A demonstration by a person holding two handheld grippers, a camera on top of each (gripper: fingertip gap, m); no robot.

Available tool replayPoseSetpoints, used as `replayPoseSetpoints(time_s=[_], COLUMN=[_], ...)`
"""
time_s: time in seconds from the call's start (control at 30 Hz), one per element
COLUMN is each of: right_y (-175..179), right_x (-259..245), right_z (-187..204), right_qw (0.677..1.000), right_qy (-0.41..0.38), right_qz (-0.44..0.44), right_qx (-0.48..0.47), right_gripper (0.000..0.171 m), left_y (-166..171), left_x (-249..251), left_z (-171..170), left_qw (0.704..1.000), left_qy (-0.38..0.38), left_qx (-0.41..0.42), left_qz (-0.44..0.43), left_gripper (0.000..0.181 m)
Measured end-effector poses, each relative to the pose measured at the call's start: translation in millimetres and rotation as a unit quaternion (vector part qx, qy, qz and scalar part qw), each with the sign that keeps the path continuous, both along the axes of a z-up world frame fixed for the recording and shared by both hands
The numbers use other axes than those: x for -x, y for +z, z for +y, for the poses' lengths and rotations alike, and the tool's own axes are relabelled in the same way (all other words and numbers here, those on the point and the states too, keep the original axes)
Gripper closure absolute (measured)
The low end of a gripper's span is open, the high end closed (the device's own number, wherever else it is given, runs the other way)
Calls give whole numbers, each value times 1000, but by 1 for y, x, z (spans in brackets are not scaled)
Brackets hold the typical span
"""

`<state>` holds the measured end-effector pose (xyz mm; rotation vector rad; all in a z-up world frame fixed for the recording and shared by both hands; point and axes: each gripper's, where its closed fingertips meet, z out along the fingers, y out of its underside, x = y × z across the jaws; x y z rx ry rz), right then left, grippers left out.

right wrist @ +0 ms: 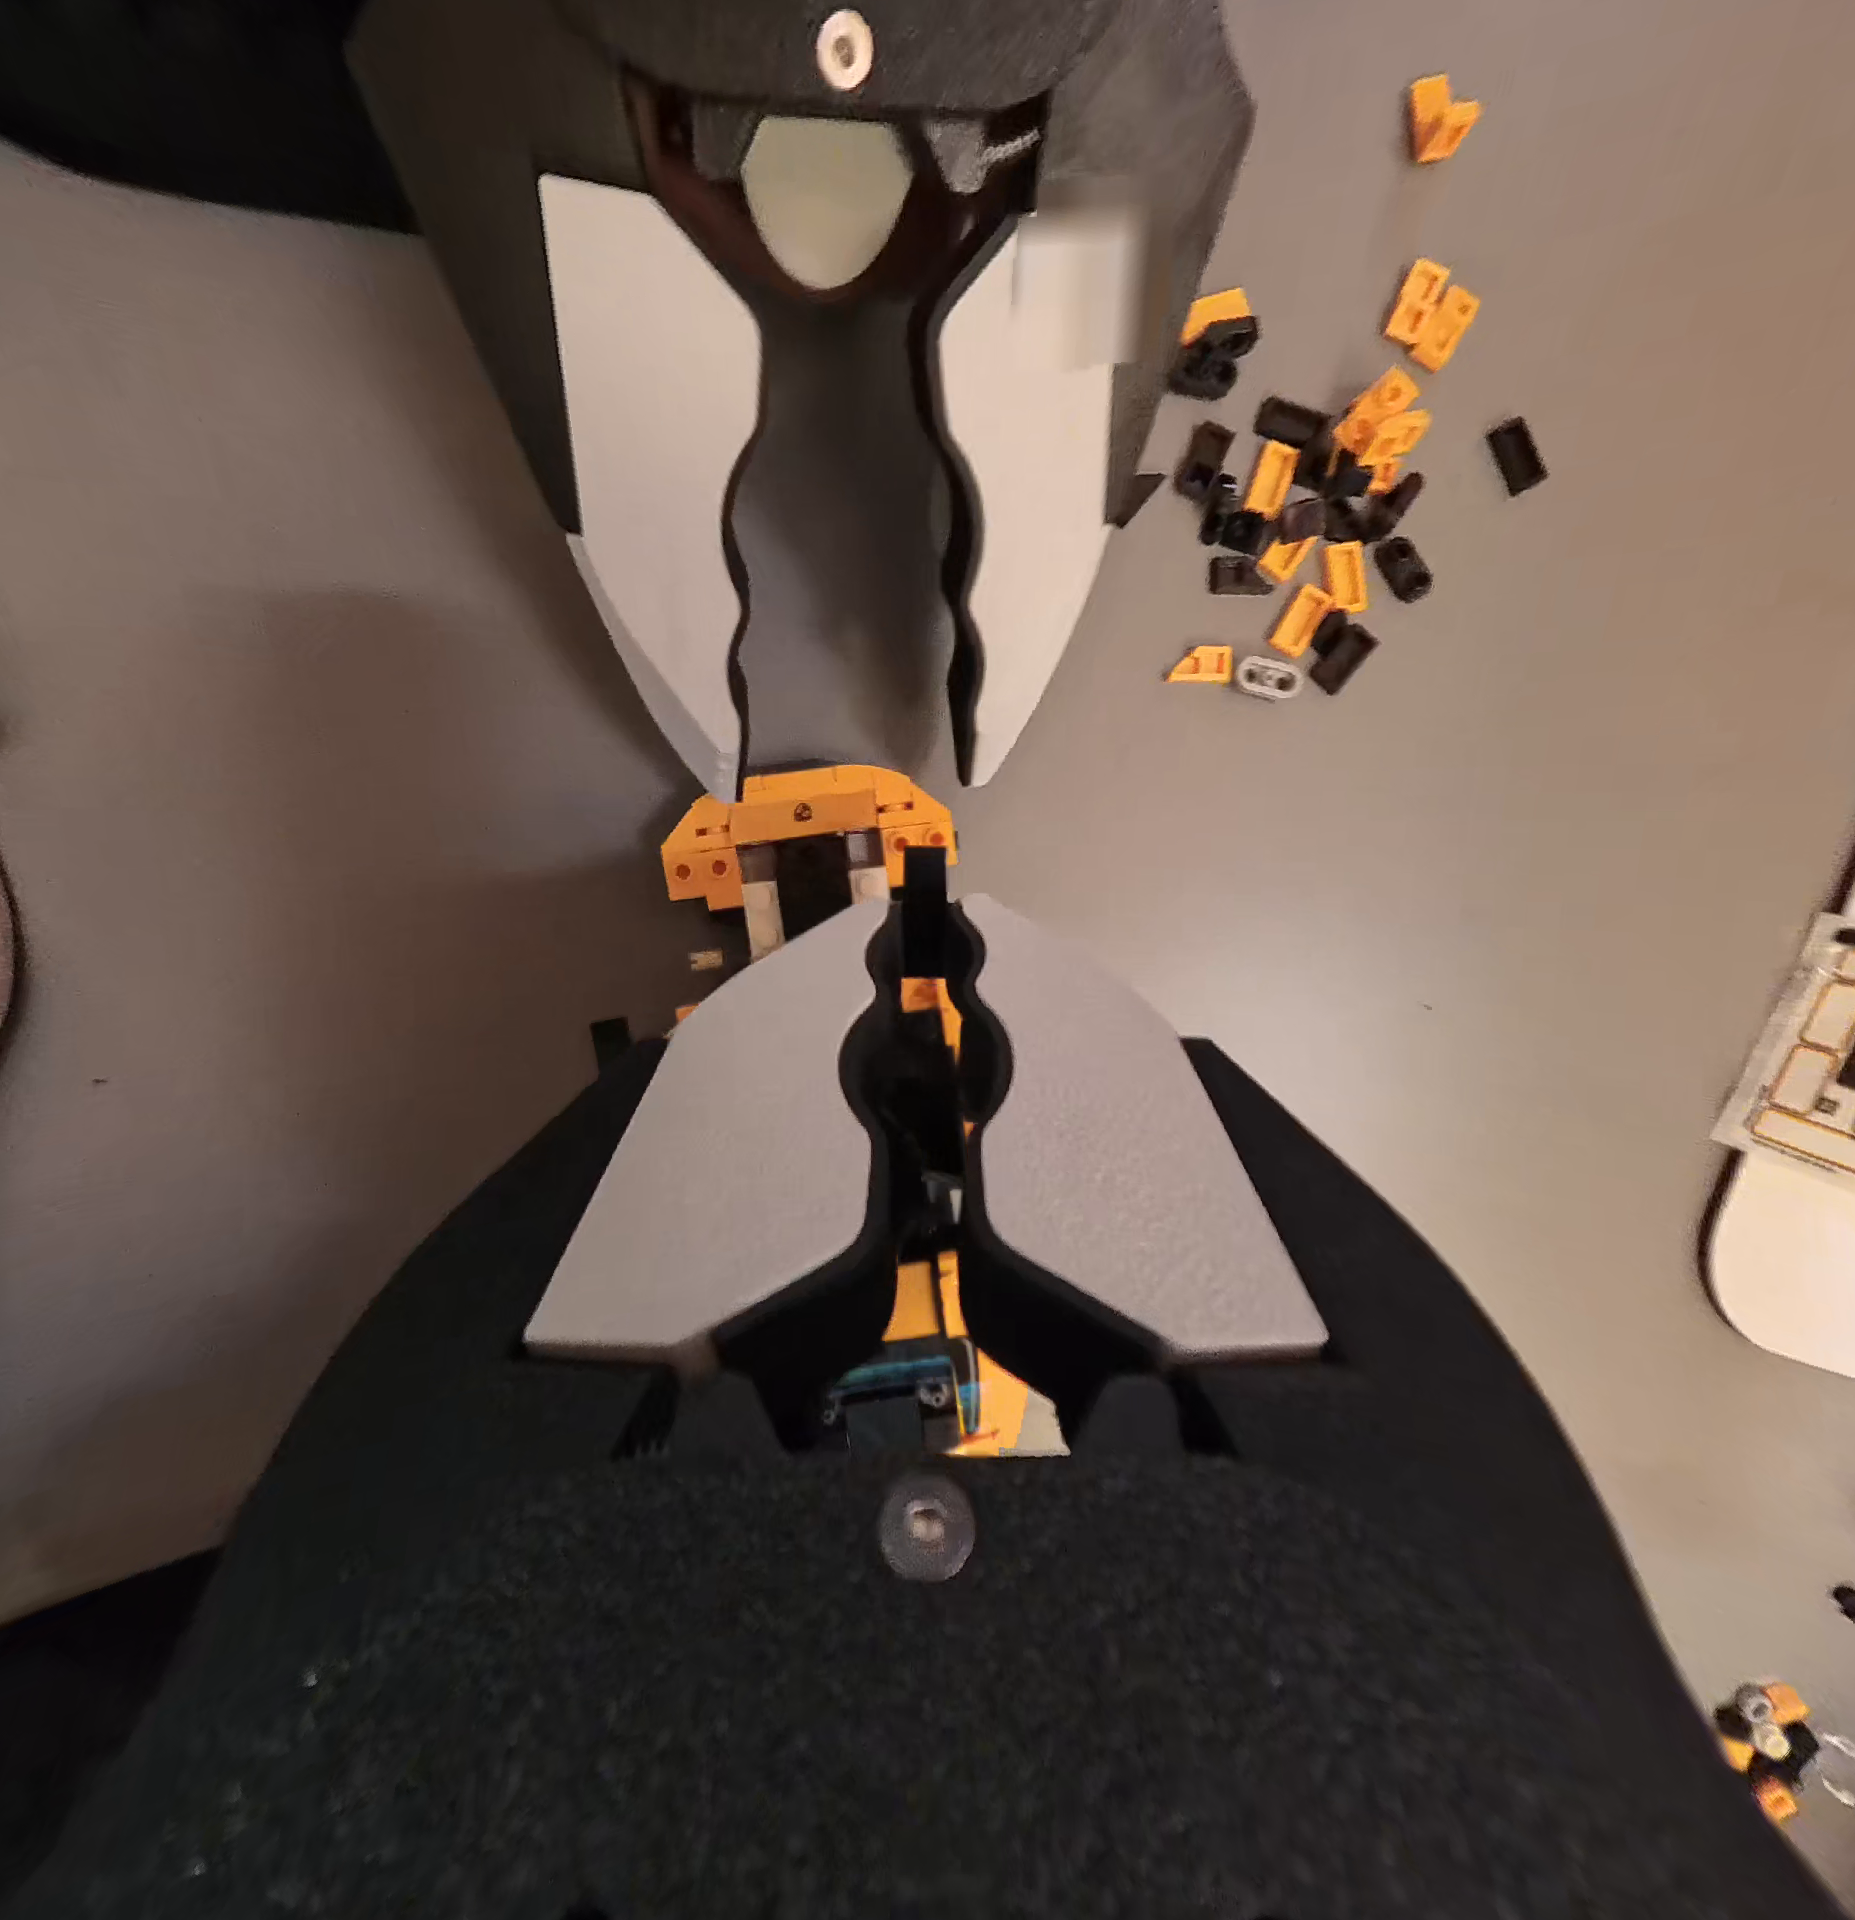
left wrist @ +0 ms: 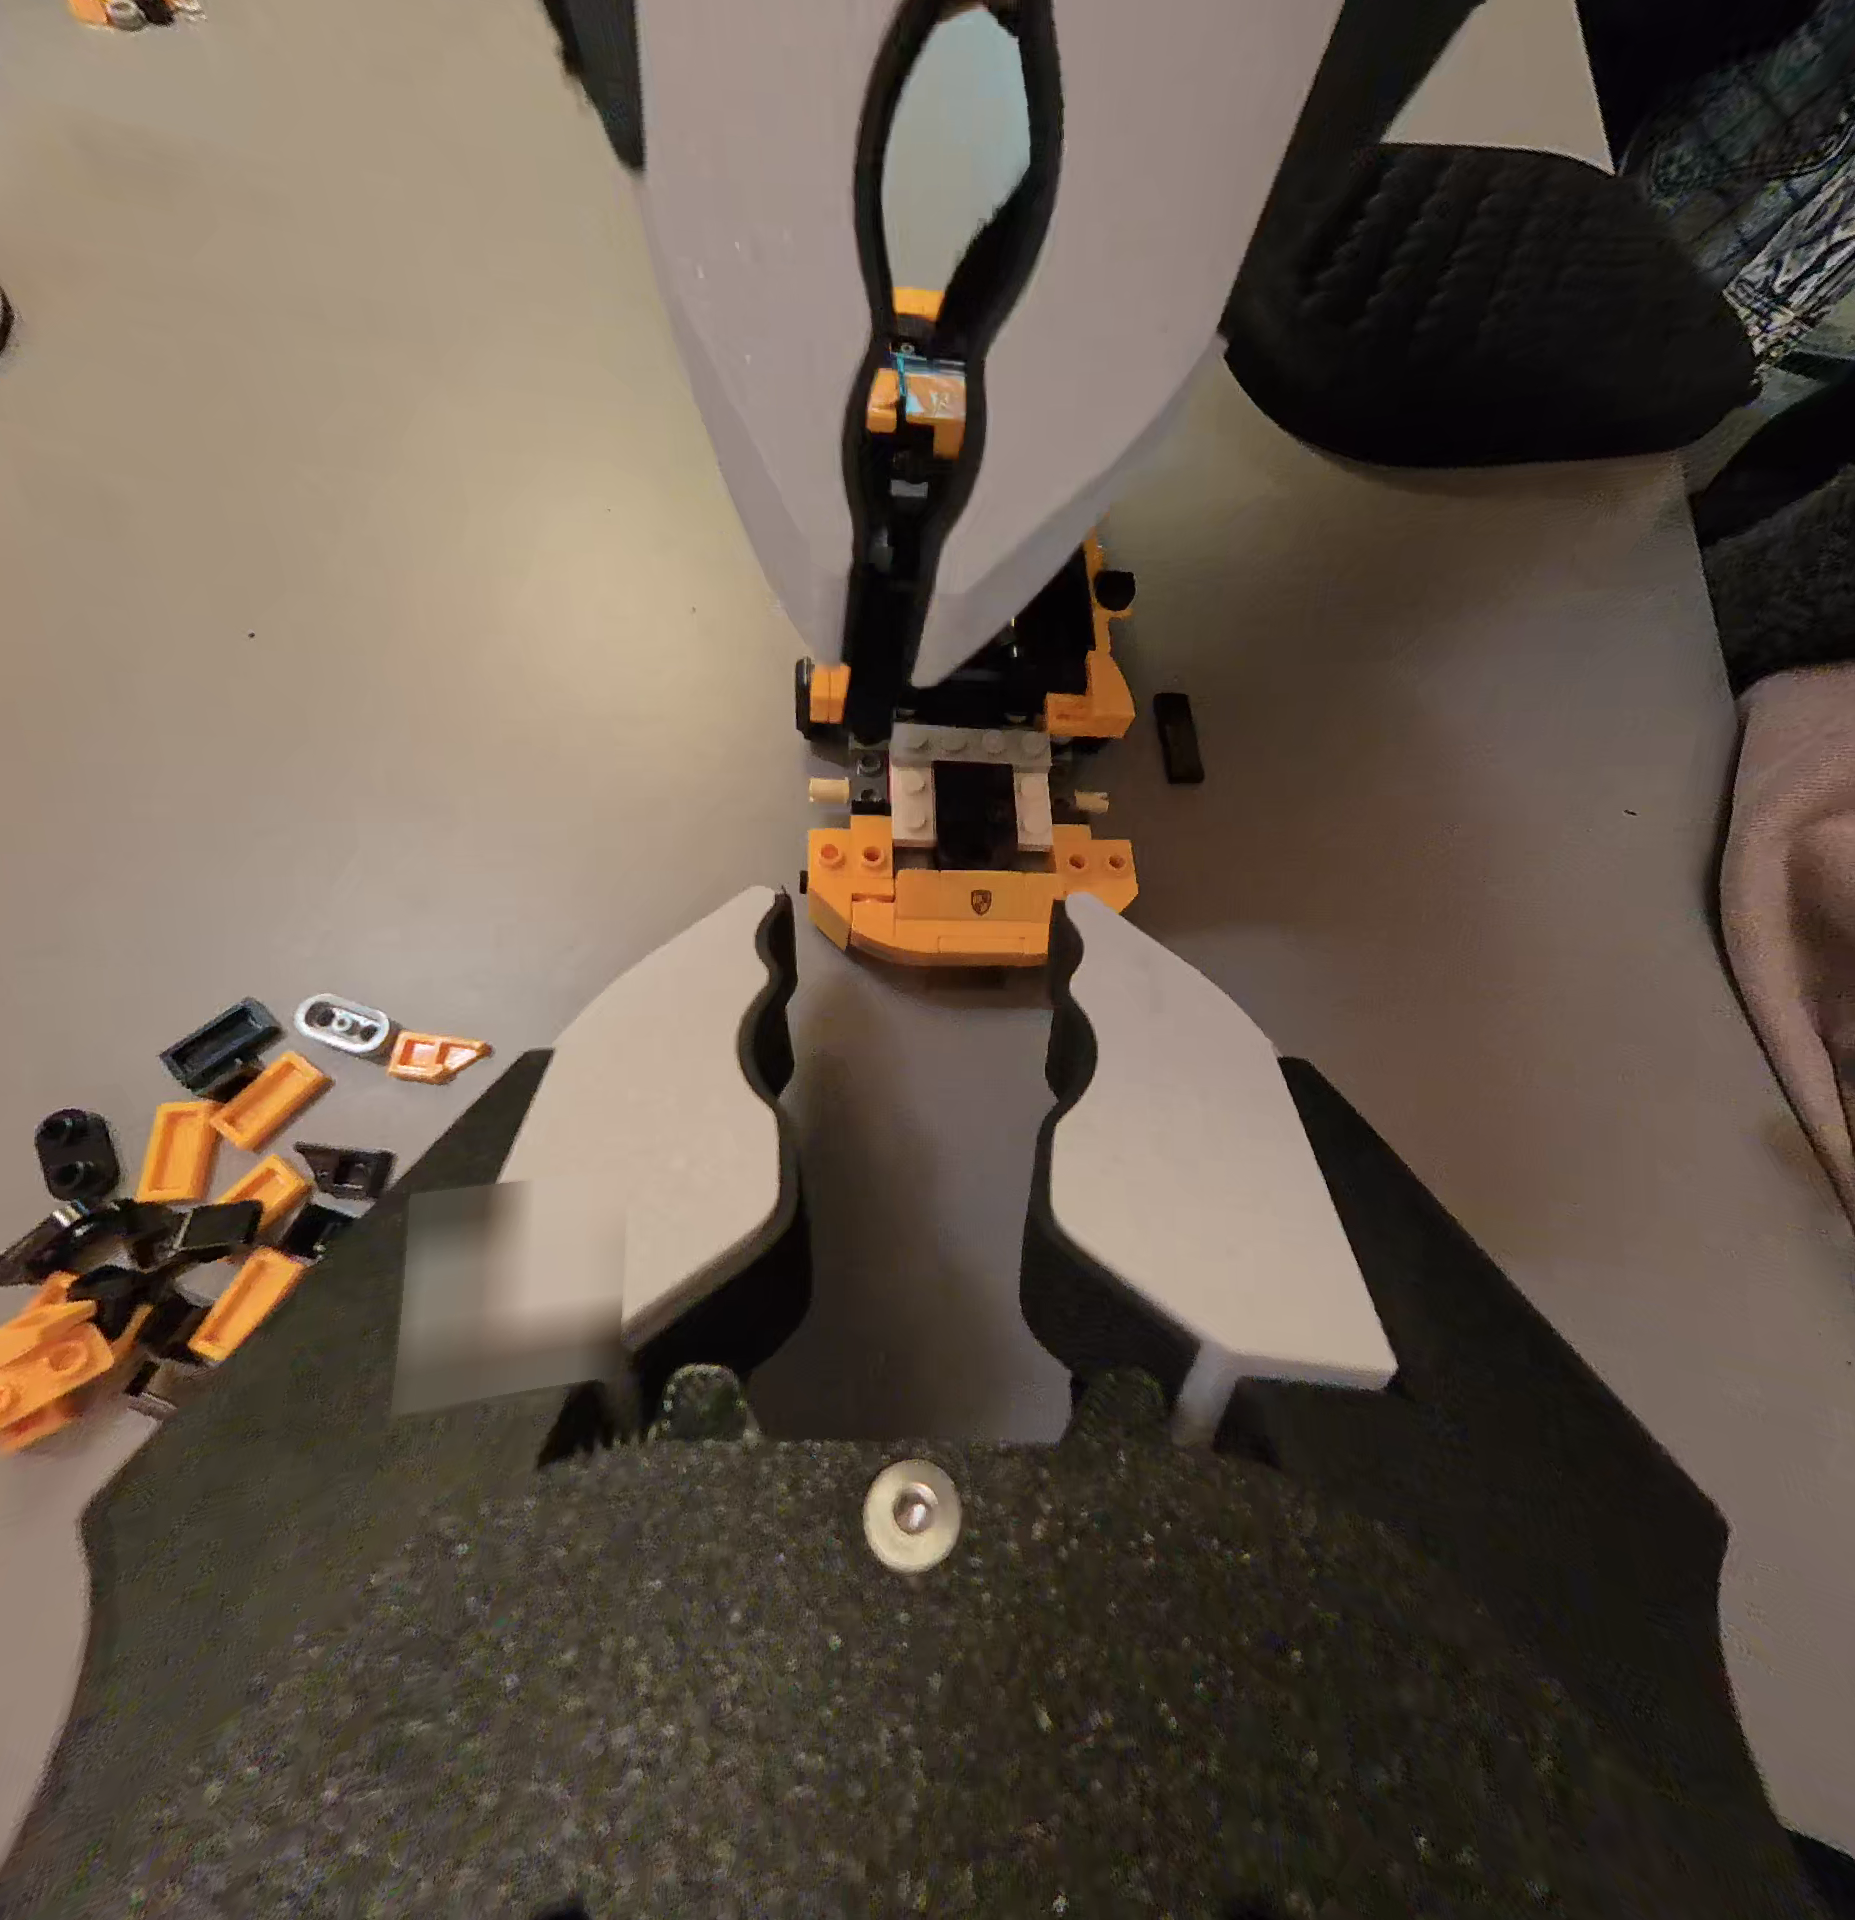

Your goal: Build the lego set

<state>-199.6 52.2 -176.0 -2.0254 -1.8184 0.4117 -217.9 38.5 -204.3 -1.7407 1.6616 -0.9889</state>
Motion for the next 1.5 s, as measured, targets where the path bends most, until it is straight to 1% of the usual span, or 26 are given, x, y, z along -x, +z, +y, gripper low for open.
replayPoseSetpoints(time_s=[0.4, 0.67, 0.97, 1.33, 1.43, 1.5], right_y=[-26, -31, -31, -25, -18, -18], right_x=[5, 3, 5, 7, 5, 3], right_z=[-10, -10, -10, -12, -7, -3], right_qw=[995, 991, 988, 987, 988, 988], right_qy=[49, 70, 85, 91, 87, 86], right_qz=[-86, -109, -92, -56, -48, -58], right_qx=[19, 45, 88, 117, 116, 111], right_gripper=[164, 164, 162, 161, 164, 168], left_y=[-6, -6, -6, -6, -7, -7], left_x=[0, 0, 0, 0, 0, 0], left_z=[-5, -6, -6, -7, -7, -8], left_qw=[1000, 1000, 1000, 1000, 1000, 1000], left_qy=[-14, -15, -16, -18, -18, -18], left_qx=[-6, -4, 1, 6, 7, 9], left_qz=[13, 13, 12, 11, 11, 11], left_gripper=[139, 138, 138, 137, 137, 135])
